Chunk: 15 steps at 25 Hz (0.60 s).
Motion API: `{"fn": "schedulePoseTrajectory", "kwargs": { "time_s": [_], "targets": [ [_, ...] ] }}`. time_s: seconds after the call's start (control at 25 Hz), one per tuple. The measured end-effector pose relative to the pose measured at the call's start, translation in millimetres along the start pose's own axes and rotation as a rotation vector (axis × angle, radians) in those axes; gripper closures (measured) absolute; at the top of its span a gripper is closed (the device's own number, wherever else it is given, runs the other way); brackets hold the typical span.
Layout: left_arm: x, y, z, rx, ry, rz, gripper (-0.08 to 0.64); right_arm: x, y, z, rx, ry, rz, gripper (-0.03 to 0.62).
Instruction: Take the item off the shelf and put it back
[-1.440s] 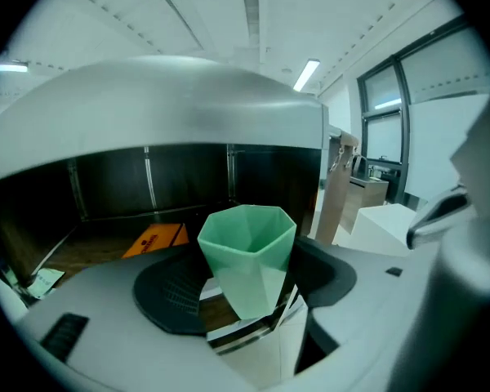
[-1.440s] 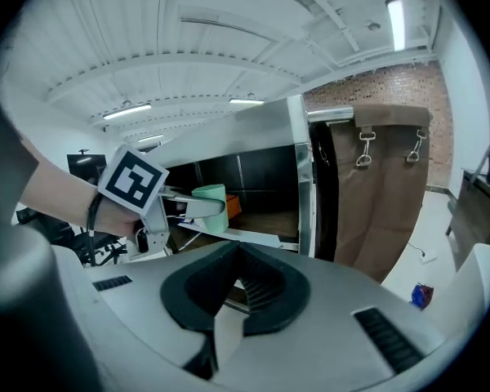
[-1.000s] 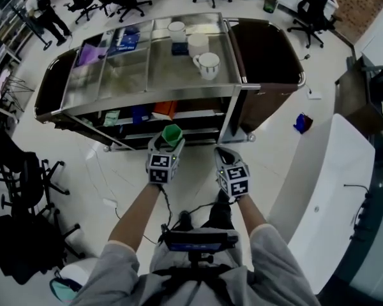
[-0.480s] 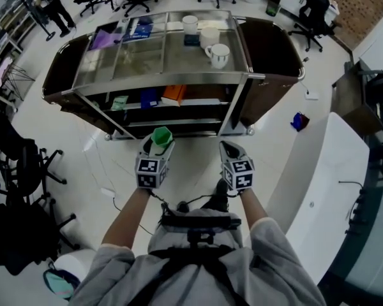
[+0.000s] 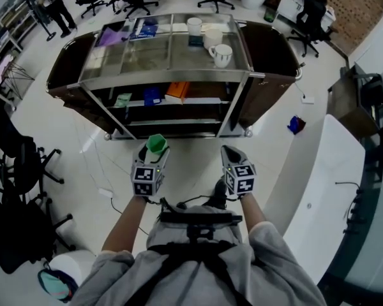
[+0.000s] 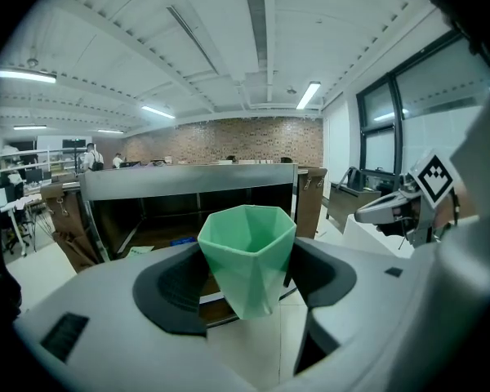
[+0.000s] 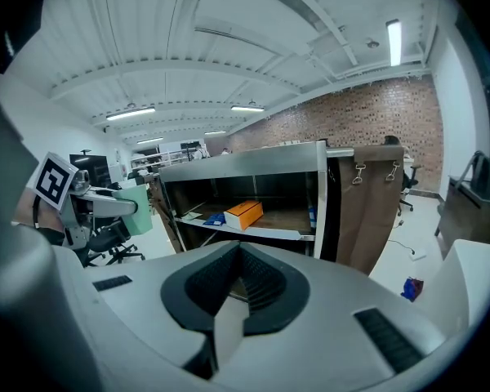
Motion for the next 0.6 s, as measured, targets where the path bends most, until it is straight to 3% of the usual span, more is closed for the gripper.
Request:
{"fn": "schedulePoseTrajectory", "kwargs": {
  "time_s": [0.6],
  "targets": [
    [-3, 5, 15, -0.019, -0.005, -0.033, 0.247, 0, 5, 7, -0.007, 0.001, 0.010, 0.581]
  ]
}}
Point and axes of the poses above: the fingertips, and each gripper's own axes: y backward along the fingers, x to its right, z out of its underside, the point moved 9 cm from there along y, backward along the fingers, and after that the axes turned 3 degrees about -x, right-handed, at the moved point
